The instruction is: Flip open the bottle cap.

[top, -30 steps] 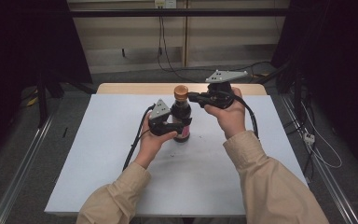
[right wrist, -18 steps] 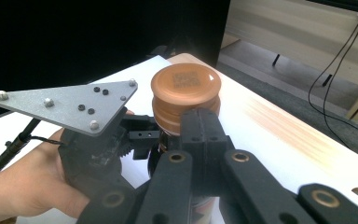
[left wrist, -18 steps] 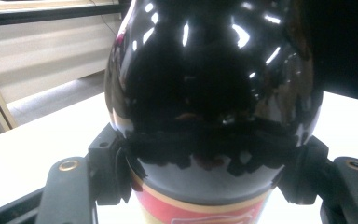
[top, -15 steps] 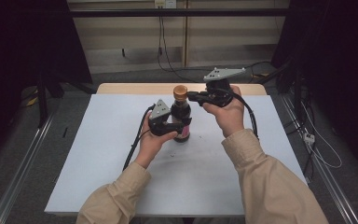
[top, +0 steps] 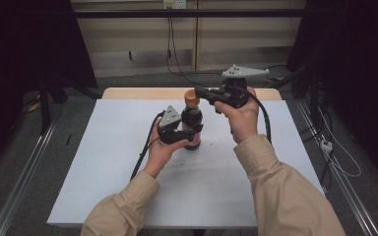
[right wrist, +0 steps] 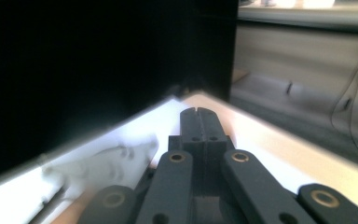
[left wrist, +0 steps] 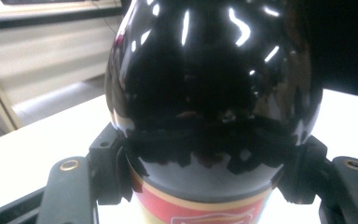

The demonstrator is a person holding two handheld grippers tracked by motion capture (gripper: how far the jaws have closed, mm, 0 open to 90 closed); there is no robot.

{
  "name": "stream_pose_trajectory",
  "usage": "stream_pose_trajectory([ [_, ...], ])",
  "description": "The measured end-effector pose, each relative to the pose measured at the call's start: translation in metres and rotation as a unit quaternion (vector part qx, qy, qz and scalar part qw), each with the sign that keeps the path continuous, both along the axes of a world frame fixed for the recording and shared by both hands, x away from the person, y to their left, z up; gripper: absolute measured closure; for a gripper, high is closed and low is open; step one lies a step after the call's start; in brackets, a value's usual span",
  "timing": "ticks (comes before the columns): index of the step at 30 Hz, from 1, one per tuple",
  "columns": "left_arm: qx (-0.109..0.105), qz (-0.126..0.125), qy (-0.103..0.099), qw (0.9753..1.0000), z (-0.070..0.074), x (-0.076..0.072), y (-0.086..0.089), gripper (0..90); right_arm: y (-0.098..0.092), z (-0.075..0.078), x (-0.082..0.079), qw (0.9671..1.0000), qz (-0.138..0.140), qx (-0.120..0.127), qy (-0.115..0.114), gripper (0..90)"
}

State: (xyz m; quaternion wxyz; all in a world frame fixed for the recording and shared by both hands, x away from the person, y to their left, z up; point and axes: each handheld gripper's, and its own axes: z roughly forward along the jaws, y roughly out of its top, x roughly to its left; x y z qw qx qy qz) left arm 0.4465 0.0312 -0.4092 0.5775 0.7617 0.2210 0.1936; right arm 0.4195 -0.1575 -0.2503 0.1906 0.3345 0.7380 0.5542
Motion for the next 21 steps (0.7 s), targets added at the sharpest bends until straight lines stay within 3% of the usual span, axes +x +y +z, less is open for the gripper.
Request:
stream_pose_trajectory([
  [1, 0.010, 0.004, -0.012, 0.9999, 0.001, -0.004, -0.005, 31.9, 0.007, 0.008, 0.000, 0.9995, -0.002, -0.030, -0.006, 90.0],
  [3, 0.025, 0.007, -0.014, 0.9996, 0.004, -0.006, -0.009, 31.8, 0.016, 0.020, -0.001, 0.9989, 0.003, -0.046, -0.004, 90.0],
  [7, 0.003, 0.009, 0.018, 0.9998, 0.002, 0.001, 0.004, 31.7, 0.012, 0.023, -0.007, 0.9977, -0.003, -0.067, -0.010, 90.0],
  [10, -0.015, 0.011, 0.030, 0.9994, 0.000, 0.005, 0.009, 31.7, 0.004, 0.013, -0.007, 0.9980, -0.004, -0.064, -0.002, 90.0],
  [13, -0.009, 0.012, 0.023, 0.9996, 0.001, 0.003, 0.006, 31.6, -0.002, 0.006, -0.006, 0.9981, -0.007, -0.061, 0.001, 90.0],
  [21, -0.015, 0.009, 0.030, 0.9994, 0.000, 0.005, 0.008, 31.3, -0.012, -0.004, -0.009, 0.9980, -0.010, -0.062, 0.008, 90.0],
])
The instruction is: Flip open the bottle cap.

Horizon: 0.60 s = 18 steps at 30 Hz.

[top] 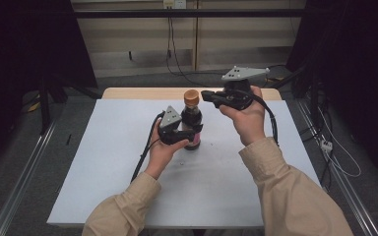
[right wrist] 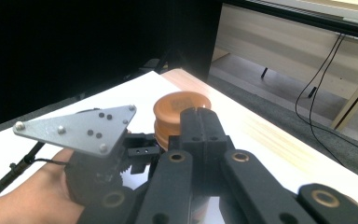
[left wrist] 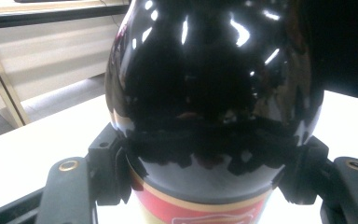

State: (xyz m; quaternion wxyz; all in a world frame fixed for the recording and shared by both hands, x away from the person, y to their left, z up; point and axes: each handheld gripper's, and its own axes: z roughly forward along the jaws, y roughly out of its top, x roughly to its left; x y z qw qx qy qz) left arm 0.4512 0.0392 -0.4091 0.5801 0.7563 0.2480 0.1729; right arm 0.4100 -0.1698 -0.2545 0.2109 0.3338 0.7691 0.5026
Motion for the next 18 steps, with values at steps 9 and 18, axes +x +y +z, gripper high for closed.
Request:
stream_pose_trajectory([
  [9, -0.001, 0.003, 0.001, 1.0000, 0.000, 0.000, 0.001, 31.0, -0.006, -0.015, 0.002, 0.9998, -0.005, 0.011, 0.017, 90.0],
  [18, -0.001, 0.003, 0.002, 1.0000, 0.000, 0.000, 0.001, 30.8, -0.003, -0.023, 0.004, 0.9997, -0.004, 0.004, 0.025, 90.0],
])
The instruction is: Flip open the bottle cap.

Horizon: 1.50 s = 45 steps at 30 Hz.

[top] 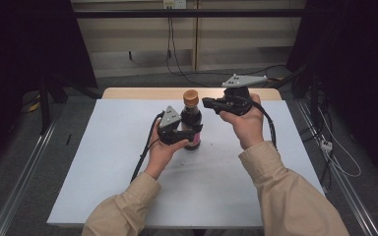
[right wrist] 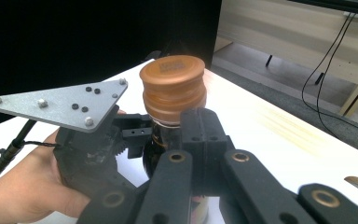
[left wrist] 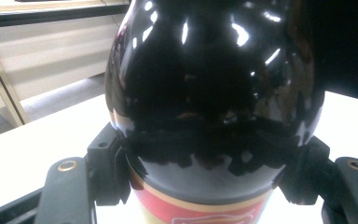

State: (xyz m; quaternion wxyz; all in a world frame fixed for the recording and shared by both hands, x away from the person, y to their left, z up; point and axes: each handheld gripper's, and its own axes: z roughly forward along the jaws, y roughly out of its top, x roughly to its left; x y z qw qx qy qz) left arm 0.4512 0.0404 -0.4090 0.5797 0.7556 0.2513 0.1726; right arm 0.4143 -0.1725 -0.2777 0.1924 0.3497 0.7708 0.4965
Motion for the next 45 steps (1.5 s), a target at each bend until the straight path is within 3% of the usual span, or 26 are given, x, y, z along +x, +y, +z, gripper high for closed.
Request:
stream_pose_trajectory([
  [20, -0.007, 0.003, 0.000, 1.0000, -0.001, -0.001, -0.001, 30.7, 0.001, -0.006, 0.007, 0.9998, 0.001, 0.014, 0.013, 90.0],
  [27, -0.002, 0.001, -0.001, 1.0000, -0.001, 0.000, 0.000, 30.6, 0.005, -0.007, 0.009, 0.9996, 0.013, 0.014, 0.021, 90.0],
  [45, -0.002, 0.000, -0.001, 1.0000, -0.001, 0.000, 0.000, 30.7, 0.010, 0.003, 0.008, 0.9999, 0.009, 0.009, 0.009, 90.0],
])
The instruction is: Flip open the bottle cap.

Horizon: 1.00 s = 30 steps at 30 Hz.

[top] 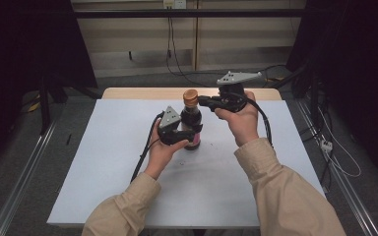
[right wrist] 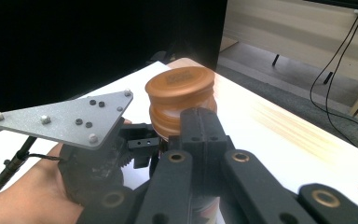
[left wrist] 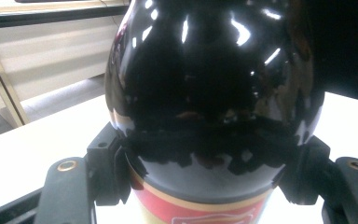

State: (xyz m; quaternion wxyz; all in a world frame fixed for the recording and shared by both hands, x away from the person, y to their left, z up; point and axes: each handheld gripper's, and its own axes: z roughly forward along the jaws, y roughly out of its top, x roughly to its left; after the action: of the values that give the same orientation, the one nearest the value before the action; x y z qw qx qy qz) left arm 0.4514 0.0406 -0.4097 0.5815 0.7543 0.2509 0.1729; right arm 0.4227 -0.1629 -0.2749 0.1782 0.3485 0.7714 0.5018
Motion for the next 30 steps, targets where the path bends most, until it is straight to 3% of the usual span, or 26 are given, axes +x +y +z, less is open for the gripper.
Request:
stream_pose_trajectory([
  [22, 0.000, 0.000, 0.002, 1.0000, 0.0001, 0.0003, 0.0003, 30.7, 0.0001, 0.0020, 0.0018, 0.9999, 0.001, 0.010, 0.001, 90.0],
  [30, 0.000, 0.001, 0.002, 1.0000, 0.0002, 0.0001, 0.0003, 30.7, 0.0017, 0.0023, 0.0026, 1.0000, 0.004, 0.002, 0.002, 90.0],
])
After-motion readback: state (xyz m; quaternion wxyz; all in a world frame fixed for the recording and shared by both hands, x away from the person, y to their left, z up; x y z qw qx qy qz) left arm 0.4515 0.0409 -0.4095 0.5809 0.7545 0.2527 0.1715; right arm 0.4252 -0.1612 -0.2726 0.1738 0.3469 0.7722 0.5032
